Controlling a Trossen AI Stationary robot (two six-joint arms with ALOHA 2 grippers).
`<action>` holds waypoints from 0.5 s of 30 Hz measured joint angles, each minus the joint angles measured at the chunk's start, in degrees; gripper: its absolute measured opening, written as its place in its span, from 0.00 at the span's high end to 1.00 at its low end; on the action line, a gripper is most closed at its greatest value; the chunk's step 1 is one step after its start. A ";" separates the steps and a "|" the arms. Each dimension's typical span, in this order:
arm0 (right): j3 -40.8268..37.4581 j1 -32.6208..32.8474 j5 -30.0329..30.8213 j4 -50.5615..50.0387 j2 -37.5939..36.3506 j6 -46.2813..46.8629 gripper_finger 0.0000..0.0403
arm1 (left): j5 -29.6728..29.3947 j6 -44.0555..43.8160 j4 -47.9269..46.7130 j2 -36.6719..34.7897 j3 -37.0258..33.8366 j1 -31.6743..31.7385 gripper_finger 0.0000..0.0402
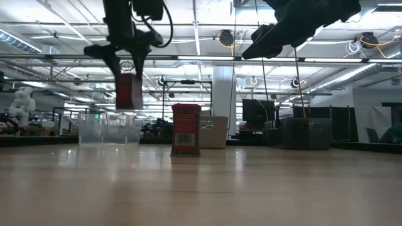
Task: Sort spices by type
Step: Put the top left red seasoning can into the transparent bin
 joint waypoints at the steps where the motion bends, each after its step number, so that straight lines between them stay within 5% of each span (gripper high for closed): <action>1: 0.00 0.00 0.00 -0.01 0.00 0.01 0.48 | -0.01 1.10 -0.05 0.01 1.18 0.96 0.43; 15: 0.00 0.00 0.00 -0.12 0.00 0.02 0.48 | -0.54 18.90 -8.63 0.01 8.64 20.58 0.43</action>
